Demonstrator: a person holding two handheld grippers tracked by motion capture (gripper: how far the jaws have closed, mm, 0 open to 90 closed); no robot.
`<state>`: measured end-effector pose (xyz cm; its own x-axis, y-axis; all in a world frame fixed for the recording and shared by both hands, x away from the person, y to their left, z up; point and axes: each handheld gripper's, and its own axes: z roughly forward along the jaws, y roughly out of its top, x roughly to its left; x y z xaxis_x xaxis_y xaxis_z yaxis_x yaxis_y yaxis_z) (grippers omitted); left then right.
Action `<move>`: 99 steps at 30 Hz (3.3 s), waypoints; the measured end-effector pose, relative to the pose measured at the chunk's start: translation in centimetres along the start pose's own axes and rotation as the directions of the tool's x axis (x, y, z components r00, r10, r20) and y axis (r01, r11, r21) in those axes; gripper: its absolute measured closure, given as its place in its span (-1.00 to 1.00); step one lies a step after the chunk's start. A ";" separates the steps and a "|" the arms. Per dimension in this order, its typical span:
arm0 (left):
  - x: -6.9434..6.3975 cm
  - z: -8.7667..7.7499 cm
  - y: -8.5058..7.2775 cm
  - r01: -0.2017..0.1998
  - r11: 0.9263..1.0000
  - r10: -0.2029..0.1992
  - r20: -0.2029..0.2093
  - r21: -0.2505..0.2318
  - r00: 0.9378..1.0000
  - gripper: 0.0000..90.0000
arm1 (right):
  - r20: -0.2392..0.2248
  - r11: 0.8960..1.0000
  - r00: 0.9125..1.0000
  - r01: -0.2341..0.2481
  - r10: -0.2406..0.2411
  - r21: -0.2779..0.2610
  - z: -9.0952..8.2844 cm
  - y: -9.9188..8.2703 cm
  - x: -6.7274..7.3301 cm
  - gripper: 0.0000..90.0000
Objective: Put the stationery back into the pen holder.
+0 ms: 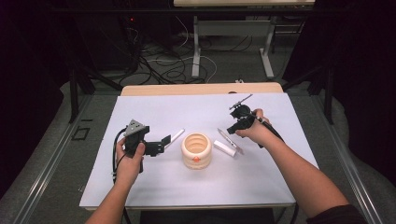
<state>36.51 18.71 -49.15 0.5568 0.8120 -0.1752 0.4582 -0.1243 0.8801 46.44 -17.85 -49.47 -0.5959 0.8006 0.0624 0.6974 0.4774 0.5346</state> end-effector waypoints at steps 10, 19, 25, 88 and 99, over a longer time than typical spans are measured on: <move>0.1 0.1 -0.1 0.004 1.000 -0.004 0.001 0.003 1.000 -0.99 | -0.028 0.999 1.000 -0.012 0.013 0.053 1.3 0.4 0.4 0.47; 0.1 0.1 0.0 0.015 1.000 -0.015 0.004 0.001 1.000 -0.99 | -0.025 0.996 1.000 -0.016 0.018 0.090 2.7 1.0 0.6 0.52; 0.2 0.0 -0.1 0.022 1.000 -0.022 0.003 0.000 1.000 -0.99 | -0.020 0.989 0.999 -0.039 0.043 0.145 3.4 1.1 0.7 0.53; -0.2 0.0 0.4 0.109 0.993 -0.108 0.044 -0.039 0.993 -0.99 | -0.053 0.997 0.998 -0.039 0.042 0.065 -0.5 1.5 0.7 0.77; -1.2 -0.2 1.1 0.116 0.992 -0.112 0.091 -0.044 0.990 -0.99 | -0.092 1.000 0.996 -0.004 0.002 -0.026 -3.2 1.2 2.4 0.77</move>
<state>36.26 17.68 -47.87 0.5624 0.7658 -0.3119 0.4890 -0.0038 0.8723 44.57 -16.51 -45.95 -0.6290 0.7645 0.1409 0.6893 0.4647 0.5558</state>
